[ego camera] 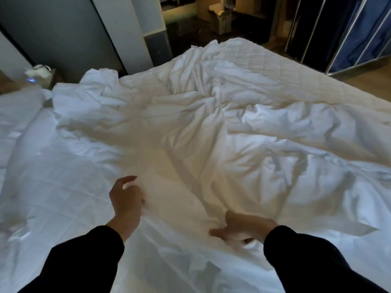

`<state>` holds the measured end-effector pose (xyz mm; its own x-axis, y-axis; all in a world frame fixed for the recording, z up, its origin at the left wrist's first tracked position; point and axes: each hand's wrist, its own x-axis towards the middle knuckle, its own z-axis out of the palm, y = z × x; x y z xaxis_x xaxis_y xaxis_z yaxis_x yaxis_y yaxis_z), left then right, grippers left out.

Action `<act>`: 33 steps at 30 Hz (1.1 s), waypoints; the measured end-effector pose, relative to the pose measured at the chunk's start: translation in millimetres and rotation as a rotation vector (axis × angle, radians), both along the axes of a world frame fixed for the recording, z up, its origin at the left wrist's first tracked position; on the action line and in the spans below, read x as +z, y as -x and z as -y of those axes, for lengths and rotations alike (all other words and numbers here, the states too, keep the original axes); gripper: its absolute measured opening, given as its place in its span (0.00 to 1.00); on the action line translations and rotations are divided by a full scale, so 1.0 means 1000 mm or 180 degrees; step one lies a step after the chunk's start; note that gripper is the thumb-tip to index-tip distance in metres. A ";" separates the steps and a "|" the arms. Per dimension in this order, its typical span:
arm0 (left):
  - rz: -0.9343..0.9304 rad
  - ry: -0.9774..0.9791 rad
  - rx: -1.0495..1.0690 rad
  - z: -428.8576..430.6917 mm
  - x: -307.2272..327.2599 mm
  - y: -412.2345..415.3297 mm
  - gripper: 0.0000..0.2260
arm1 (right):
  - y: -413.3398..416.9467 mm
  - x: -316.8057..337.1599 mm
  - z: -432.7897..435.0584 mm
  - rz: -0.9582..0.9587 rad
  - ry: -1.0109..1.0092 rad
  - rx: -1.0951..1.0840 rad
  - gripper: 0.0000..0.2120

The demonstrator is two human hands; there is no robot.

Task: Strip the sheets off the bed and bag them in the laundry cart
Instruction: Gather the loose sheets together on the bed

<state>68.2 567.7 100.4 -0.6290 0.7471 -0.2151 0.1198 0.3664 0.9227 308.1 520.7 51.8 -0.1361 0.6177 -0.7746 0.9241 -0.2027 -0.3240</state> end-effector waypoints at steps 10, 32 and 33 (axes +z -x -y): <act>-0.1609 0.1707 -0.2165 0.065 0.001 0.049 0.17 | 0.030 0.011 0.028 -0.1058 -0.0061 -0.0655 0.17; -0.2209 0.2773 -0.0861 0.242 -0.073 0.113 0.24 | 0.098 0.003 0.124 -0.1414 -0.0480 -0.0200 0.27; -0.2260 0.2812 -0.0792 0.251 -0.070 0.111 0.23 | 0.102 0.003 0.133 -0.1493 -0.0577 -0.0036 0.28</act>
